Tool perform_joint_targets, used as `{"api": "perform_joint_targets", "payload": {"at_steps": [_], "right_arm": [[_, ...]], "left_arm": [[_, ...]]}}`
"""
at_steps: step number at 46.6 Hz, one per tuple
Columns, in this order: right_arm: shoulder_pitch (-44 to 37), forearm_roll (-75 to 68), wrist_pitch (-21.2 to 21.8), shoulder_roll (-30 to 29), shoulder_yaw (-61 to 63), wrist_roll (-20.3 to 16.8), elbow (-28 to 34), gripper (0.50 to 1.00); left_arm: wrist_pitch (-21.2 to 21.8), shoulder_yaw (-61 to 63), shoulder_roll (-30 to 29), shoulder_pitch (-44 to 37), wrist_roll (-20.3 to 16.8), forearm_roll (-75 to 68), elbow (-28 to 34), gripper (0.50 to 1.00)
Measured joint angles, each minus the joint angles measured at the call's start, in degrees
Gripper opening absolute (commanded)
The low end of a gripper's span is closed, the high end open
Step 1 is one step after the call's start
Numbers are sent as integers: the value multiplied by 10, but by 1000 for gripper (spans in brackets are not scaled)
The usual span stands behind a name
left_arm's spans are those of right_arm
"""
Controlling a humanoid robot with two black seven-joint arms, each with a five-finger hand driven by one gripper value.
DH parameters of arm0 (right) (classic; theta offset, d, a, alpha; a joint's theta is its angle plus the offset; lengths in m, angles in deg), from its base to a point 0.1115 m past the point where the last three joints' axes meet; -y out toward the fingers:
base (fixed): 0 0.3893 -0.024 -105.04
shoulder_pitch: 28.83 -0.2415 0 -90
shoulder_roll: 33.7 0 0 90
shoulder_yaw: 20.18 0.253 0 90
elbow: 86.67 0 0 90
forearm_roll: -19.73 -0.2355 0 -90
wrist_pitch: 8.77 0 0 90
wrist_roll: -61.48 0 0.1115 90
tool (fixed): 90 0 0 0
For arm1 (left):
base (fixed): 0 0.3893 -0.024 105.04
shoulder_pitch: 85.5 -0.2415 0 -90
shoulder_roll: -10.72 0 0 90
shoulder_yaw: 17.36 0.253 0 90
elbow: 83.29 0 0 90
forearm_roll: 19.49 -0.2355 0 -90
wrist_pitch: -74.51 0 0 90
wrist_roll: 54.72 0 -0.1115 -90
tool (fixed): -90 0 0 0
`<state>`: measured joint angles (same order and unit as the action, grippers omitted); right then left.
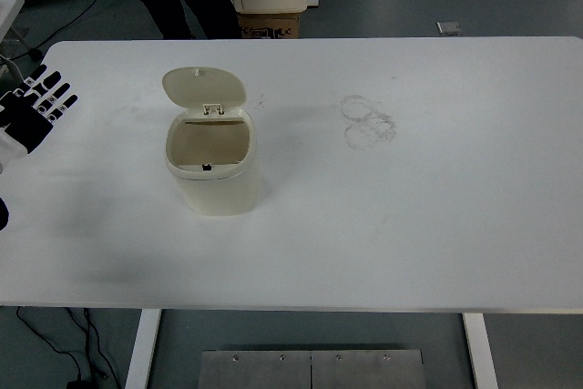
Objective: Open trash can
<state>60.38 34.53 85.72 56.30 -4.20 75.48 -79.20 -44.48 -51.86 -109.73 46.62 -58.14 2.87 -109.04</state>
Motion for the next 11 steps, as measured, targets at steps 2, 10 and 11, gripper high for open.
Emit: {"api": "perform_joint_targets", "payload": {"at_steps": [2,10,11], "right_arm": [[0,0,0,0,0,0,0,991],[0,0,0,0,0,0,0,991],[-1,0,0,0,0,0,0,991]], "left_arm": [[0,0,3,1,0,0,0,1000],[0,0,6,2,0,0,0,1000],[0,0,6,2,0,0,0,1000]]}}
